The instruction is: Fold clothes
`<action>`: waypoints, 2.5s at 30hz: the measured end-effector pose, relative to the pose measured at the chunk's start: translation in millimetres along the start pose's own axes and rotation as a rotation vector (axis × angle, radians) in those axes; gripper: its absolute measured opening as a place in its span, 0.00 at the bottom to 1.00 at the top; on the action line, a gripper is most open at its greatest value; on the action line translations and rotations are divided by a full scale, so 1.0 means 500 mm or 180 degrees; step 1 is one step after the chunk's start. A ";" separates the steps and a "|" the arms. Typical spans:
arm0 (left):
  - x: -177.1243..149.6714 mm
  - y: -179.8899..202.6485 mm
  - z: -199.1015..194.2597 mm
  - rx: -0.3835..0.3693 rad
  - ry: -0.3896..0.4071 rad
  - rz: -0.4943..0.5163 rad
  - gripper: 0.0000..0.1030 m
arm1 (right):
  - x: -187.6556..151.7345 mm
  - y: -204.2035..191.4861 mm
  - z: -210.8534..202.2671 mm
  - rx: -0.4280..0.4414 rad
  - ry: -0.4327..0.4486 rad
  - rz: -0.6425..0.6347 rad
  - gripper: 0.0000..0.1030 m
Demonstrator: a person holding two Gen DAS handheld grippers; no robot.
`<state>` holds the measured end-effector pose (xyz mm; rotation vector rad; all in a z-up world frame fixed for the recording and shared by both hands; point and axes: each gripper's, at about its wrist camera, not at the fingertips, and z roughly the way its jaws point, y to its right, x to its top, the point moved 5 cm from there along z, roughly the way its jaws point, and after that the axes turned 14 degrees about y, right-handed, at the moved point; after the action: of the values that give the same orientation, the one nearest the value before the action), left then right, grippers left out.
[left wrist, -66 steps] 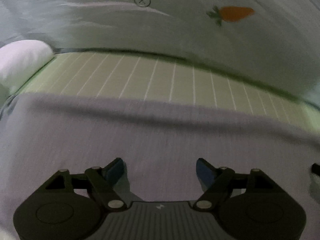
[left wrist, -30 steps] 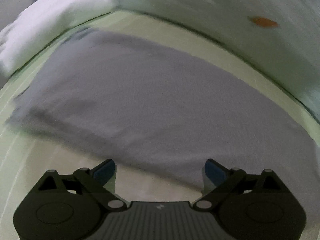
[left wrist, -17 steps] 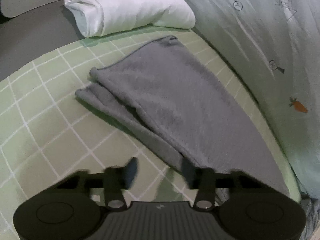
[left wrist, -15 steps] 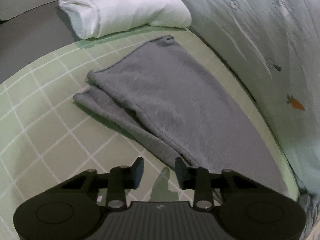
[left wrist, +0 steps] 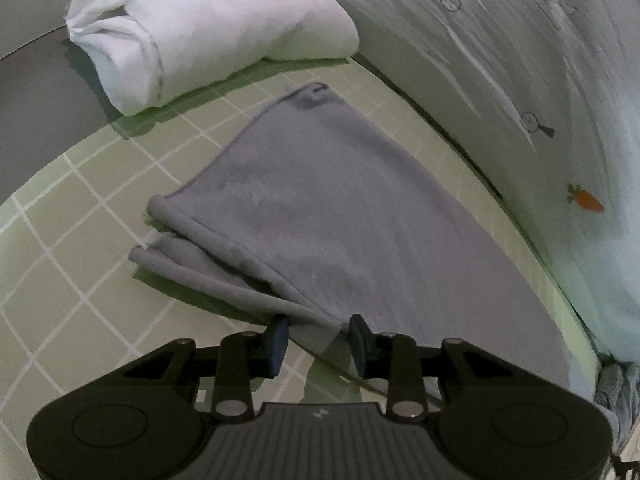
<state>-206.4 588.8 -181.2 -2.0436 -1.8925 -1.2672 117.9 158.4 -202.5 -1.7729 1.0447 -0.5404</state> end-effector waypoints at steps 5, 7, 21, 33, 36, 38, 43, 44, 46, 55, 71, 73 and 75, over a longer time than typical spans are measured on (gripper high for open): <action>-0.004 -0.010 -0.011 0.0046 0.0063 -0.0048 0.35 | 0.017 -0.047 0.036 0.0166 -0.0120 0.0013 0.55; -0.006 -0.011 -0.017 0.0071 0.0081 -0.0075 0.35 | 0.020 -0.060 0.051 0.0176 -0.0174 -0.0017 0.55; -0.011 -0.003 -0.022 0.0154 0.0056 -0.0030 0.38 | 0.040 0.012 0.038 -0.0338 -0.0067 -0.0045 0.53; 0.002 -0.070 -0.048 0.0265 0.0277 -0.0514 0.35 | 0.121 0.004 -0.028 -0.0788 0.0467 -0.0768 0.03; 0.017 -0.089 -0.068 0.0207 0.0427 -0.0731 0.35 | 0.114 -0.004 -0.022 -0.0839 0.0421 -0.1037 0.02; 0.029 -0.096 -0.076 0.0097 0.0527 -0.0886 0.35 | 0.112 -0.010 -0.018 -0.0863 0.0421 -0.1130 0.02; 0.052 -0.088 -0.054 0.0006 0.0559 -0.0930 0.35 | 0.118 -0.016 -0.012 -0.0882 0.0395 -0.1128 0.01; 0.056 -0.084 -0.046 0.0003 0.0545 -0.0912 0.35 | 0.120 -0.016 -0.011 -0.0878 0.0394 -0.1114 0.01; 0.057 -0.079 -0.033 0.0068 0.0492 -0.0895 0.35 | 0.123 -0.017 -0.011 -0.0874 0.0394 -0.1090 0.01; 0.033 -0.079 -0.017 0.0217 0.0213 -0.0997 0.37 | 0.139 -0.014 -0.012 -0.0840 0.0386 -0.0877 0.01; 0.103 -0.052 -0.071 0.0172 0.0725 -0.0778 0.01 | 0.132 -0.018 -0.095 -0.0761 0.0656 -0.0894 0.02; 0.117 -0.054 -0.101 0.0052 0.0810 -0.0794 0.01 | 0.131 -0.040 -0.095 -0.0702 0.0717 -0.1005 0.02; 0.115 -0.060 -0.120 -0.0017 0.0799 -0.0788 0.01 | 0.131 -0.054 -0.093 -0.0671 0.0749 -0.1099 0.02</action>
<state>-268.5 607.2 -121.1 -1.5977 -2.0656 -1.5014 129.4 83.5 -164.5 -2.1331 0.9855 -0.8967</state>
